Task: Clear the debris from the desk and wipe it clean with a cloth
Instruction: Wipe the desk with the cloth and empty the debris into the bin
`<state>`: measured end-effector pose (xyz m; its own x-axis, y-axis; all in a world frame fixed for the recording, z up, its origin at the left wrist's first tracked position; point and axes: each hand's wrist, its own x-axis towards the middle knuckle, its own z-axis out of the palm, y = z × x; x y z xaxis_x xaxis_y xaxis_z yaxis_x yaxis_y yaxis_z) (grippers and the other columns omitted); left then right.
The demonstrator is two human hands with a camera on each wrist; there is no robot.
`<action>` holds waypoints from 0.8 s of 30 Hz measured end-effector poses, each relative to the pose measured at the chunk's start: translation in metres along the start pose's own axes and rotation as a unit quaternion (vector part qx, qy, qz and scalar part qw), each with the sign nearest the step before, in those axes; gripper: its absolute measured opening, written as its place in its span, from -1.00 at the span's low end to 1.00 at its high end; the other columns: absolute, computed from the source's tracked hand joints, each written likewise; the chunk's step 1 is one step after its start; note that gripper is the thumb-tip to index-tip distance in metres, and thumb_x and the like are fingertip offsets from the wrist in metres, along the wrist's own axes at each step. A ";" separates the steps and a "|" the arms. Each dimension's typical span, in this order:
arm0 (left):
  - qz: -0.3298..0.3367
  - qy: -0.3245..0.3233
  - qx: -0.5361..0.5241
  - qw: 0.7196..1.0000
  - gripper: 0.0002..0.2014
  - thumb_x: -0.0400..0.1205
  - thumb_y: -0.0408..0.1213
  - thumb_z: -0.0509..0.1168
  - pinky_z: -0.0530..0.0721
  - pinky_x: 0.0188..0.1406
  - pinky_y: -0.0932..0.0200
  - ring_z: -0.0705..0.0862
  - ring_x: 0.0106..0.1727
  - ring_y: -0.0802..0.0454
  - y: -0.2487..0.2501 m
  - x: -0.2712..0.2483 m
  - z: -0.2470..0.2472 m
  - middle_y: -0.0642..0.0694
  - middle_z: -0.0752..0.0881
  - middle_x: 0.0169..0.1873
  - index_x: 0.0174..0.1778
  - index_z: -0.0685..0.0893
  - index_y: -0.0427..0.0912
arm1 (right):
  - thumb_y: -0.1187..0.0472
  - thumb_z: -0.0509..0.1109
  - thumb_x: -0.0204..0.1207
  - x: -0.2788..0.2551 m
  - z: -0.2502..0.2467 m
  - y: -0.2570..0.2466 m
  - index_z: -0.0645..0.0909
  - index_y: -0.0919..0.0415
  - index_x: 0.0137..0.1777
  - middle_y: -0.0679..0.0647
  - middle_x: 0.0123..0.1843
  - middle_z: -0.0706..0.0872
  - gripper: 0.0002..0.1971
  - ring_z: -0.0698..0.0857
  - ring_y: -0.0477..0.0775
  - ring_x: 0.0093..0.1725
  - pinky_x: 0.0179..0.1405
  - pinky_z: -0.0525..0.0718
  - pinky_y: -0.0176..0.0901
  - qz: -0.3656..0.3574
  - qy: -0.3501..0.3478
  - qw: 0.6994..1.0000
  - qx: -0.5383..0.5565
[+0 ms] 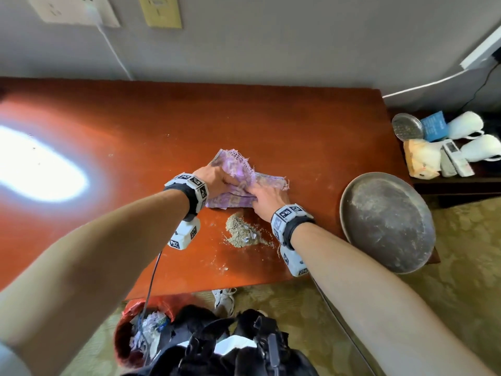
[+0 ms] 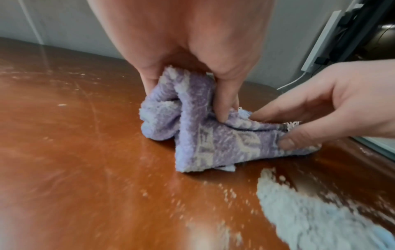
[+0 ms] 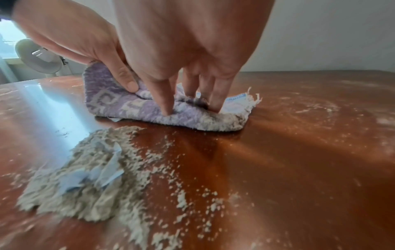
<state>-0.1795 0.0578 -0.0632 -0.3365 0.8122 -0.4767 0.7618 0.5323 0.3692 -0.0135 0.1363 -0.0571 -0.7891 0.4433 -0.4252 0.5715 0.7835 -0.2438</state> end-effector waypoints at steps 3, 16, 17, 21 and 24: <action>-0.004 0.005 0.018 1.000 -0.66 0.69 -0.21 0.26 0.52 -0.18 0.28 0.68 -0.03 0.01 -0.006 -0.014 0.007 0.14 0.76 0.16 0.32 0.67 0.28 | 0.35 0.13 0.72 -0.002 0.005 0.000 0.63 0.11 0.41 0.13 0.30 0.59 -0.62 0.56 0.18 0.28 0.02 0.40 -0.13 -0.015 -0.008 1.000 -0.018; -0.027 0.007 -0.019 0.999 -0.62 0.65 -0.27 0.29 0.71 0.01 0.18 0.73 -0.05 0.03 0.002 -0.053 0.050 0.12 0.78 0.14 0.29 0.69 0.29 | 0.23 0.20 0.70 -0.030 0.013 0.006 0.75 -0.09 0.20 0.05 -0.01 0.65 -0.68 0.61 0.14 -0.05 -0.18 0.41 -0.19 -0.033 -0.013 0.998 -0.053; -0.026 0.012 -0.024 0.999 -0.60 0.65 -0.29 0.28 0.72 0.06 0.14 0.75 0.01 0.01 0.002 -0.053 0.050 0.12 0.78 0.16 0.28 0.69 0.30 | 0.22 0.22 0.70 -0.028 0.009 0.006 0.76 -0.09 0.21 0.03 0.00 0.69 -0.69 0.64 0.14 -0.03 -0.19 0.43 -0.18 -0.033 -0.007 0.998 -0.046; -0.036 0.041 -0.001 0.999 -0.62 0.70 -0.20 0.21 0.71 0.13 0.11 0.74 0.15 -0.03 0.004 -0.054 0.039 0.06 0.70 0.32 0.38 0.61 0.31 | 0.23 0.24 0.63 -0.023 -0.003 0.004 0.76 0.10 0.14 0.13 0.03 0.81 -0.74 0.73 0.25 0.04 -0.11 0.66 -0.10 0.000 0.023 1.000 -0.015; -0.008 0.009 0.021 1.000 -0.53 0.70 0.03 0.22 0.70 0.23 -0.06 0.67 0.32 -0.16 0.008 -0.054 0.033 0.02 0.26 0.66 0.57 0.38 0.27 | 0.23 0.21 0.63 -0.022 -0.014 0.002 0.75 0.12 0.17 0.20 0.12 0.80 -0.71 0.72 0.31 0.09 0.04 0.70 -0.02 0.009 0.056 0.998 0.013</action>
<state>-0.1366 0.0106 -0.0612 -0.3577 0.8083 -0.4677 0.7786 0.5346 0.3286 0.0017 0.1337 -0.0361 -0.7981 0.5040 -0.3301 0.5901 0.7643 -0.2599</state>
